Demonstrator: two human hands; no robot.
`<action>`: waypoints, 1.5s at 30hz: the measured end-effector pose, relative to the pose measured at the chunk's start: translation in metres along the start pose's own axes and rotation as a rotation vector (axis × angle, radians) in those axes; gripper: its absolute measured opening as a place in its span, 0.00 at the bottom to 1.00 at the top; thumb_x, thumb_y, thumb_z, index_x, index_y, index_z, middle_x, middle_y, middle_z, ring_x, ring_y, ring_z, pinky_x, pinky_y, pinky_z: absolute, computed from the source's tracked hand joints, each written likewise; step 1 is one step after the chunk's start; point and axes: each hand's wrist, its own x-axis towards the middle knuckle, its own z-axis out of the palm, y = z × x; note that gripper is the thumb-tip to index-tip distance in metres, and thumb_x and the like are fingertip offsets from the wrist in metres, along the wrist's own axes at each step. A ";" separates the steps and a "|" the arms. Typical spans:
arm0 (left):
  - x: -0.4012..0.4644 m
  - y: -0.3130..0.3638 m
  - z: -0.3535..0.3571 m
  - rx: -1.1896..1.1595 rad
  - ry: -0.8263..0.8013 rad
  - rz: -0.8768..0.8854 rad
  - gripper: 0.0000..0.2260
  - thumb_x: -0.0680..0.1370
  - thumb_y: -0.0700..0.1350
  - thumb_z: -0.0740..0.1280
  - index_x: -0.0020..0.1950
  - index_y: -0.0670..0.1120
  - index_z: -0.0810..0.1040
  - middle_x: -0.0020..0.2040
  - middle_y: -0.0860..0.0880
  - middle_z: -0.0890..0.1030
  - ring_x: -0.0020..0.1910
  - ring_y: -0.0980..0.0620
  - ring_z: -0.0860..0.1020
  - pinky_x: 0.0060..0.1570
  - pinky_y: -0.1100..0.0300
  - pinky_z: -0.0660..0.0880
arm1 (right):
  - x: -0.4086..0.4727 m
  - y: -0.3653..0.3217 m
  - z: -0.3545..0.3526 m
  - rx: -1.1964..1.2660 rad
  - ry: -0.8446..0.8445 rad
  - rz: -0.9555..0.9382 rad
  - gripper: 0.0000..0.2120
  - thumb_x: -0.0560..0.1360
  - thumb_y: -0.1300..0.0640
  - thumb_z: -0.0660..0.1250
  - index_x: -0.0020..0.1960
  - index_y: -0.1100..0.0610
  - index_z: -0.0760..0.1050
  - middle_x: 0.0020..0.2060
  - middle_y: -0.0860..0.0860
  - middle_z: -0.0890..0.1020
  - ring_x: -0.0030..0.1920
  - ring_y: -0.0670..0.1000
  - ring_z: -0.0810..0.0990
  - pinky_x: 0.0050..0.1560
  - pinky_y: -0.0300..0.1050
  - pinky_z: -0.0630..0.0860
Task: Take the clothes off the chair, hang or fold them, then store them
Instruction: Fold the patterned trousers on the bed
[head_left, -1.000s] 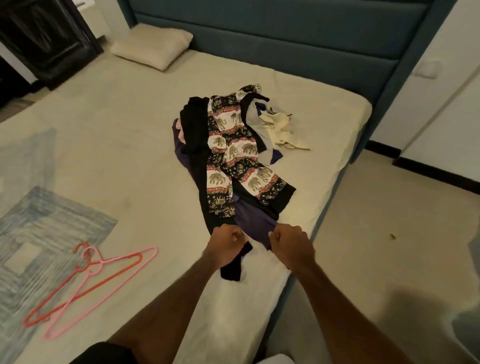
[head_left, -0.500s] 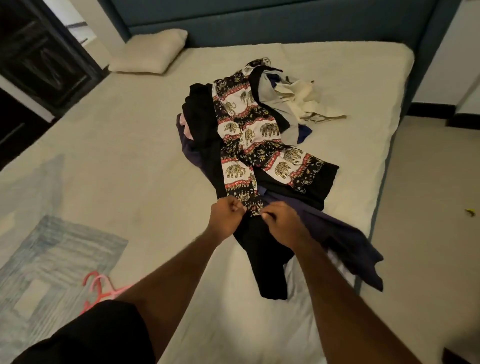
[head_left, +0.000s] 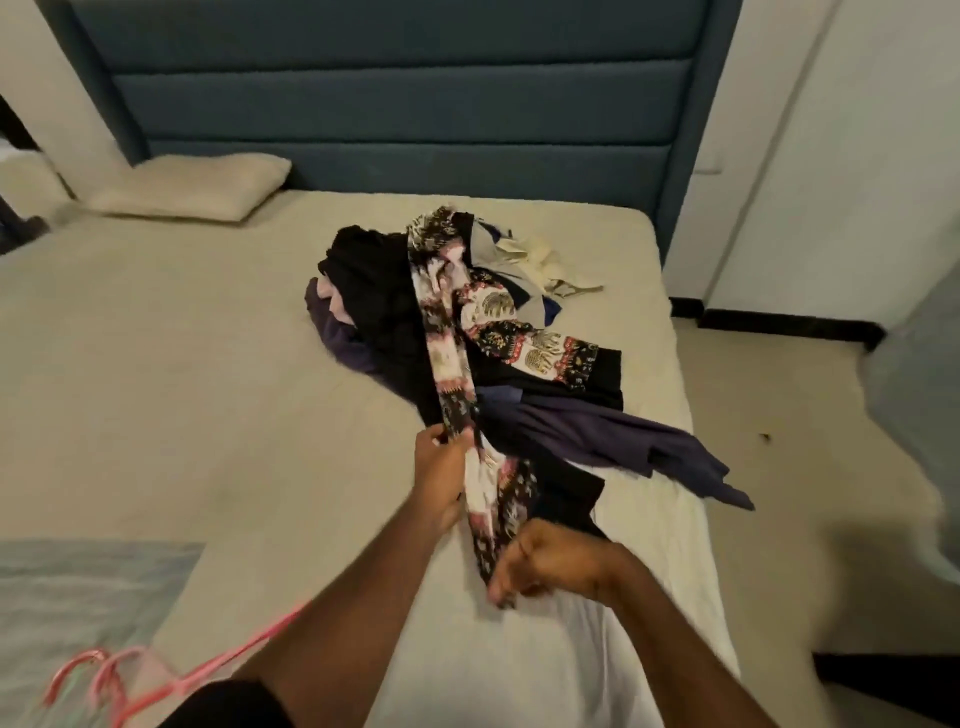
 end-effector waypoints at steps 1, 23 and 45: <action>-0.011 -0.002 -0.009 0.056 0.017 0.007 0.12 0.80 0.38 0.68 0.64 0.44 0.73 0.53 0.42 0.83 0.50 0.44 0.83 0.52 0.49 0.82 | -0.012 0.000 0.009 -0.077 -0.069 0.089 0.12 0.76 0.65 0.66 0.45 0.51 0.86 0.44 0.53 0.85 0.36 0.45 0.77 0.37 0.40 0.71; -0.100 -0.042 -0.075 0.135 -0.179 -0.196 0.22 0.75 0.43 0.77 0.64 0.49 0.71 0.55 0.44 0.83 0.52 0.43 0.84 0.45 0.49 0.82 | -0.043 0.030 0.093 -0.504 -0.370 0.517 0.08 0.77 0.64 0.71 0.56 0.65 0.81 0.29 0.46 0.83 0.28 0.39 0.79 0.32 0.32 0.76; -0.087 -0.083 -0.093 0.395 -0.109 -0.081 0.30 0.62 0.46 0.78 0.60 0.59 0.70 0.56 0.46 0.81 0.49 0.44 0.83 0.39 0.48 0.83 | -0.077 0.028 0.052 -0.791 0.689 0.600 0.16 0.72 0.52 0.73 0.57 0.53 0.75 0.53 0.53 0.80 0.56 0.58 0.81 0.54 0.50 0.78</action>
